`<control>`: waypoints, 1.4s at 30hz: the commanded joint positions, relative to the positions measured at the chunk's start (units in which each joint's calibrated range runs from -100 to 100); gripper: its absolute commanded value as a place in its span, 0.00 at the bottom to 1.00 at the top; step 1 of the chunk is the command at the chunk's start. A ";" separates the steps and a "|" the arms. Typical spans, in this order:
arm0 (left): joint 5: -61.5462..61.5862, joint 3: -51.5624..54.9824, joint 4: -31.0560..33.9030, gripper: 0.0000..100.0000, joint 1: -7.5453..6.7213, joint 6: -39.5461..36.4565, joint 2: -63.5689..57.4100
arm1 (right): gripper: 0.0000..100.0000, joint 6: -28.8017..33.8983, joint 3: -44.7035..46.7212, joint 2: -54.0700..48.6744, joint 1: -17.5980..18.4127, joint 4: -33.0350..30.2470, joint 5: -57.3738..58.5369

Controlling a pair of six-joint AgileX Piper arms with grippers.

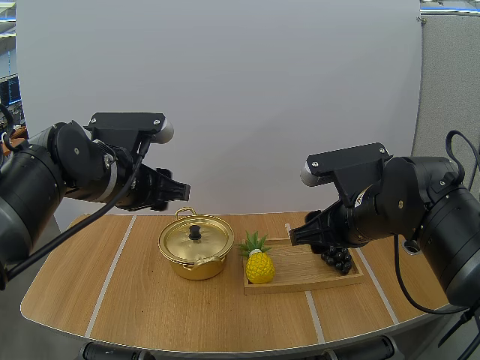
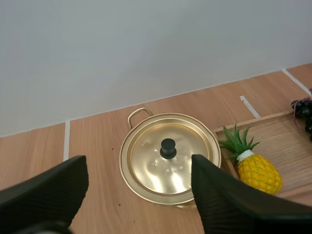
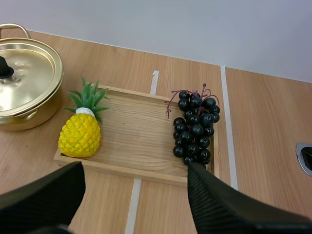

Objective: Open the pot, put the grape inside, and close it

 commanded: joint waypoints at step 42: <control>7.29 -22.45 -10.84 1.00 -1.97 34.50 53.82 | 1.00 -0.43 -0.63 -0.09 -0.29 -1.20 -3.49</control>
